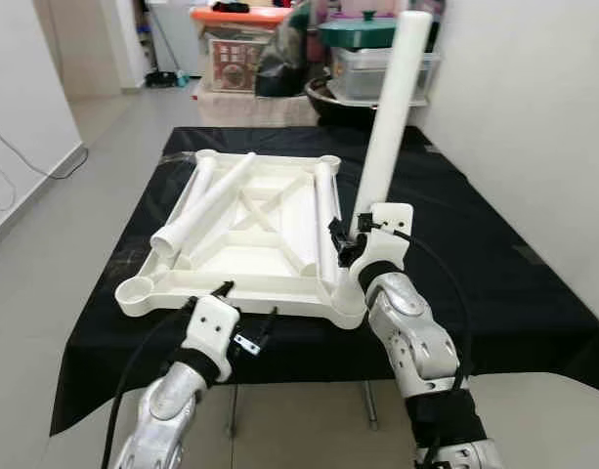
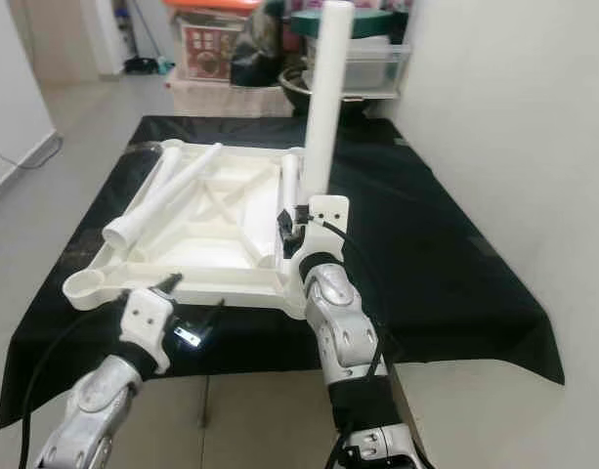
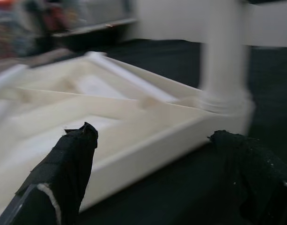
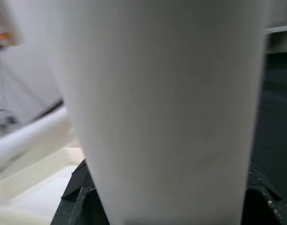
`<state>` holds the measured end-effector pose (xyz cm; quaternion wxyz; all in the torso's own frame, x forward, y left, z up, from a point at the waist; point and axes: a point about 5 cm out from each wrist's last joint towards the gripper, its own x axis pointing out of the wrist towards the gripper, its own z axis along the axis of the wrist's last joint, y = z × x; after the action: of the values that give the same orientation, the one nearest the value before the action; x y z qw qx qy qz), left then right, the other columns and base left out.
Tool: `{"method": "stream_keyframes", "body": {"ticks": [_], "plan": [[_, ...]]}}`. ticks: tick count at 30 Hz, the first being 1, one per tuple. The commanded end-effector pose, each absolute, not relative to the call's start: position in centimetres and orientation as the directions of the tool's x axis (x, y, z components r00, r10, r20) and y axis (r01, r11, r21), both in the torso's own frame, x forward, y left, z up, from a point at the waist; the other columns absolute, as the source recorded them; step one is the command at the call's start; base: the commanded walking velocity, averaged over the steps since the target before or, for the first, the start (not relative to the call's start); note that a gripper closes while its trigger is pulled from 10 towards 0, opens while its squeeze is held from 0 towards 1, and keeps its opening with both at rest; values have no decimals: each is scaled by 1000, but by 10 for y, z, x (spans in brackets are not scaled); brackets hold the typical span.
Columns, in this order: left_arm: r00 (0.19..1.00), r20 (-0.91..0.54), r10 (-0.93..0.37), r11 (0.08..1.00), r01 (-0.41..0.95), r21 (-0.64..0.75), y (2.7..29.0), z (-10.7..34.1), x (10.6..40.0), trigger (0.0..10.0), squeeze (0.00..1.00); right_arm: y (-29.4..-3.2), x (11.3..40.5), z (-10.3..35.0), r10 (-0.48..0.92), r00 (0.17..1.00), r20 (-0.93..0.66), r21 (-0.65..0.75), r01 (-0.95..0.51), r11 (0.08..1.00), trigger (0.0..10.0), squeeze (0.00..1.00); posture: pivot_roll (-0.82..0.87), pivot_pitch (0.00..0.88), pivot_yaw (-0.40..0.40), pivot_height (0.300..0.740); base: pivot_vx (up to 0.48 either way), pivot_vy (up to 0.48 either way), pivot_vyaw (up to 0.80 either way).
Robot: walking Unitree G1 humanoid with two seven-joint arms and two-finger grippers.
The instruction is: Building children table
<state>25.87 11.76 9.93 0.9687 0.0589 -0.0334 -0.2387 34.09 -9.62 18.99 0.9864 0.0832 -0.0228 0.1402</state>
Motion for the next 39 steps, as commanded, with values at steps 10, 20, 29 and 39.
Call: {"method": "stream_keyframes", "body": {"ticks": [10, 20, 29, 39], "plan": [[825, -37, -565, 817, 565, 115, 109, 89, 248, 10000, 0, -80, 333, 210, 665, 739, 113, -11, -668, 744, 10000, 0, 40, 0, -52, 740, 0, 0, 0], [824, -41, -564, 817, 565, 116, 112, 90, 247, 10000, 0, -98, 349, 212, 703, 707, 71, -61, -701, 711, 10000, 0, 50, 0, -59, 740, 0, 0, 0], [820, -44, -571, 812, 572, 118, 110, 90, 248, 10000, 0, -100, 353, 205, 650, 757, 66, 6, -652, 759, 10000, 1000, 41, 0, -50, 740, 0, 0, 0], [809, -49, -586, 801, 587, 115, 108, 89, 249, 10000, 0, -100, 346, 208, 786, 617, 44, -68, -783, 619, 10000, 0, 34, 0, -47, 740, 0, 0, 0]]}}
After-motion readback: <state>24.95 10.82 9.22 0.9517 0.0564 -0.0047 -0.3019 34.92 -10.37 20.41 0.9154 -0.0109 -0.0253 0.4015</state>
